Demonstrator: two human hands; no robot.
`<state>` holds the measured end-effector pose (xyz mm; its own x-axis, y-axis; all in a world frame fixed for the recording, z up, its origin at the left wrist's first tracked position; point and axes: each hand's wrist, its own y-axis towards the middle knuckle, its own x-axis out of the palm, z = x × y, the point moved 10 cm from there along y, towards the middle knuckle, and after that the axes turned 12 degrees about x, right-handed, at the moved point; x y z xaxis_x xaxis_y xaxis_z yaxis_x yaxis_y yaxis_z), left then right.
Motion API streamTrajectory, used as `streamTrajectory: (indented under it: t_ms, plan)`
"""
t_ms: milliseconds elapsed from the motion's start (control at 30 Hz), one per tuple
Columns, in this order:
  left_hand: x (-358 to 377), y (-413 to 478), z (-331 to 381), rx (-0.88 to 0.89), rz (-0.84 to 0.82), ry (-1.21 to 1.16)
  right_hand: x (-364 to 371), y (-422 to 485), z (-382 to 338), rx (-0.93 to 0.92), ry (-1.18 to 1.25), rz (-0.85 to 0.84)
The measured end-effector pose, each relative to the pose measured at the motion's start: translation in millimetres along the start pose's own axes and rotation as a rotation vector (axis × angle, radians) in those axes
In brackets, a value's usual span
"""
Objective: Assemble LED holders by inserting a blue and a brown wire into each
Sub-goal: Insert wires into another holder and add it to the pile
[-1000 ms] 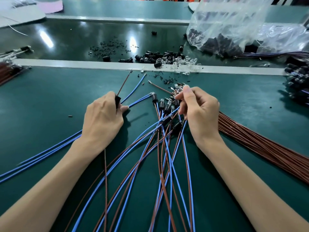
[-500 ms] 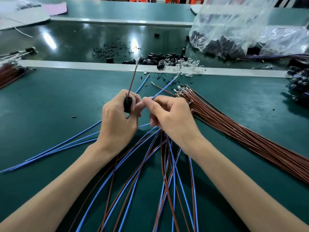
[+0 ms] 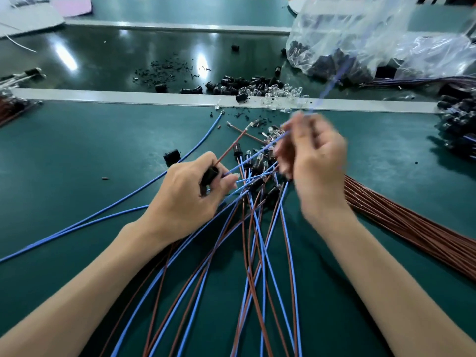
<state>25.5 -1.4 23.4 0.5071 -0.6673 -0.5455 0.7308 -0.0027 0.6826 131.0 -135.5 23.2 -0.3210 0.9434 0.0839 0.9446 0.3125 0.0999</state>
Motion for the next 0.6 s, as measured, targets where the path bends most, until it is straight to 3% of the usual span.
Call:
streamTrajectory:
  t_ms: [67,100,233,300,467,600]
  plan:
    - [0,-1,0,0.023,-0.01,0.039,-31,6,2,0.051,0.139,0.199]
    - [1,-1,-1,0.022,-0.014,0.047,-33,6,4,0.063,0.114,0.206]
    - [6,-4,-4,0.002,-0.027,0.052,33,-16,5,-0.057,-0.278,-0.205]
    - [2,-4,-4,-0.021,-0.005,0.063,49,-24,6,-0.09,-0.336,-0.275]
    - [-1,-6,-18,-0.201,-0.029,-0.091,22,-13,2,-0.001,0.039,-0.099]
    - [15,-8,-13,-0.167,-0.183,-0.125,20,-14,-8,-0.059,0.158,-0.091]
